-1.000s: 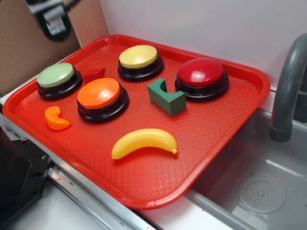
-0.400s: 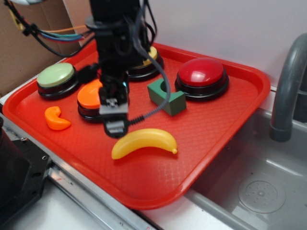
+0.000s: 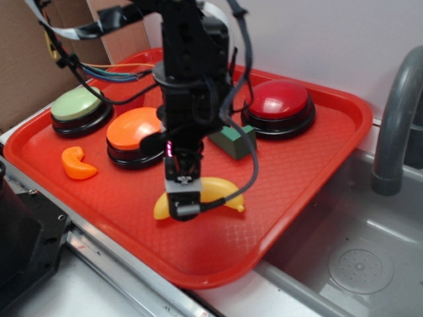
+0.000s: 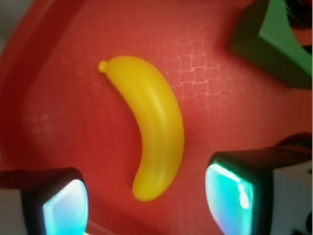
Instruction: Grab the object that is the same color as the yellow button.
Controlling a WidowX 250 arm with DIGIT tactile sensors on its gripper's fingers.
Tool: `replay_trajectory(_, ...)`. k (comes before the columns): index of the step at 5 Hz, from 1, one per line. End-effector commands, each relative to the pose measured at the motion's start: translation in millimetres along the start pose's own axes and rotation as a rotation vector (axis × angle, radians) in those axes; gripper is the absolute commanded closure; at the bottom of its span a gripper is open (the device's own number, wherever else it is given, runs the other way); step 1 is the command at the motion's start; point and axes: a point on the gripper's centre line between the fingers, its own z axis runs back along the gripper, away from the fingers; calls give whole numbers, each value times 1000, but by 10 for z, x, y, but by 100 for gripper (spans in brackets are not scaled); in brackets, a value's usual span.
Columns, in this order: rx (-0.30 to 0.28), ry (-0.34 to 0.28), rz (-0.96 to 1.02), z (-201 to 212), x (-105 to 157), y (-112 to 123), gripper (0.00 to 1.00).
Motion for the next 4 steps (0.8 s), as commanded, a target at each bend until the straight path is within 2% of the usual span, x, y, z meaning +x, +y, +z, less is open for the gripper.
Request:
replay_trajectory(1, 56, 12, -18, -61, 50, 110, 0)
replay_trajectory(3, -10, 8, -77, -319, 39, 16, 0)
replay_trajectory(4, -45, -19, -89, -362, 40, -7, 15)
